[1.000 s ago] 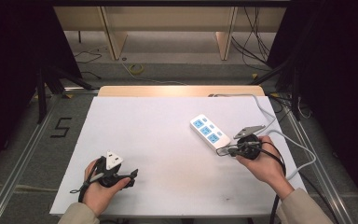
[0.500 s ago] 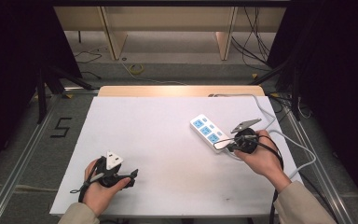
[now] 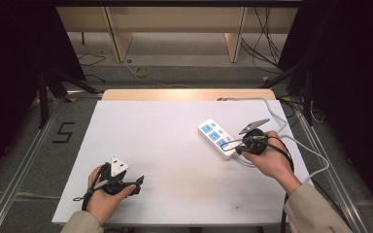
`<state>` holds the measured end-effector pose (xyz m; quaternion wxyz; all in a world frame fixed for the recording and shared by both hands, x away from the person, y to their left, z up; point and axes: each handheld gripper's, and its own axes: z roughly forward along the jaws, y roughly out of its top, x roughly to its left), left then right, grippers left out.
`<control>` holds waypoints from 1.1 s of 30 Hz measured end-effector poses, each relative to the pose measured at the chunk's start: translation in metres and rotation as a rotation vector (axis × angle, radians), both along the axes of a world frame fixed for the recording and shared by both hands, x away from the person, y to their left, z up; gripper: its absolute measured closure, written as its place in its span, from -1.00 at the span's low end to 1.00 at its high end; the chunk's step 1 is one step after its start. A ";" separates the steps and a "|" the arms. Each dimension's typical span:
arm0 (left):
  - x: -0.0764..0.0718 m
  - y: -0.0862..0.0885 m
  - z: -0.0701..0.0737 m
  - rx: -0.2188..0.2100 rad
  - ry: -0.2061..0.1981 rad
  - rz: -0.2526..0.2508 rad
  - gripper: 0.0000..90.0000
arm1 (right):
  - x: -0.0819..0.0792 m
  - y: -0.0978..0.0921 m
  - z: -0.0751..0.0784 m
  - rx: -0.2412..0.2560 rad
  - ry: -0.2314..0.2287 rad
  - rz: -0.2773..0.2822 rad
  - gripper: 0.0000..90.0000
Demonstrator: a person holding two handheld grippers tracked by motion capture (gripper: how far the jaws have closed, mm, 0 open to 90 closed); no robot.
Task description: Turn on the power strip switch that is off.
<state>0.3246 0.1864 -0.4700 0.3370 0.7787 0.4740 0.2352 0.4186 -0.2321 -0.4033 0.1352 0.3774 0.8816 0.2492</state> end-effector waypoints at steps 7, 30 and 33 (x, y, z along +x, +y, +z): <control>0.000 0.000 0.000 0.000 -0.002 -0.001 -0.61 | 0.004 0.002 0.001 -0.004 0.002 0.001 1.00; 0.000 0.000 0.000 0.006 0.003 -0.005 -0.61 | 0.020 0.011 0.008 -0.019 0.005 -0.005 1.00; 0.000 0.000 0.000 0.002 0.001 -0.003 -0.61 | 0.022 0.012 0.008 -0.021 0.008 -0.002 1.00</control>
